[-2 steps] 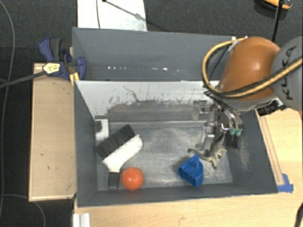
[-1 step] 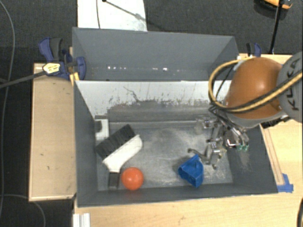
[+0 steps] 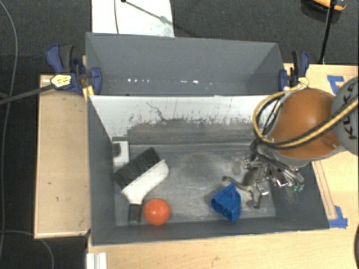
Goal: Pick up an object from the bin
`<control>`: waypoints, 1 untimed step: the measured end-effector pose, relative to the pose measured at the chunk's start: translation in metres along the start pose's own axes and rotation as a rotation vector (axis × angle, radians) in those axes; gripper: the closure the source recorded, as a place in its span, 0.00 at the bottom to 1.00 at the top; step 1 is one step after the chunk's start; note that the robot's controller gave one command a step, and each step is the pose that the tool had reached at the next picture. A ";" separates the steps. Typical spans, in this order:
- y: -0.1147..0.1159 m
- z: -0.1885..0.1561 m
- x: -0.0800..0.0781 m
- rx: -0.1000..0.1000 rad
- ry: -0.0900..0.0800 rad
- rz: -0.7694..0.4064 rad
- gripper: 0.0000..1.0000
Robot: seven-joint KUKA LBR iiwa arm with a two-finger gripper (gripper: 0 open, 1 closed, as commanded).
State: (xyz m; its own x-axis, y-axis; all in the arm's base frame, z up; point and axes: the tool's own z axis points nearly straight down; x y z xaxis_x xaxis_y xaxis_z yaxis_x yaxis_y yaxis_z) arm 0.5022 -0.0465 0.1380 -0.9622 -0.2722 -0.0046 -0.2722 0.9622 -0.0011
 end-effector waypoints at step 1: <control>0.013 0.037 0.006 0.002 0.000 -0.064 0.00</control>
Offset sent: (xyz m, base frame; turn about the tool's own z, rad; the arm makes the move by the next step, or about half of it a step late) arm 0.0027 0.0454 -0.0680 -0.0757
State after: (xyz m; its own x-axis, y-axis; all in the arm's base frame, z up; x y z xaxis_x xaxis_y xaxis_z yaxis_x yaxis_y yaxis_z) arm 0.4933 -0.0355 0.1013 -0.9428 -0.3334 -0.0048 -0.3334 0.9428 -0.0031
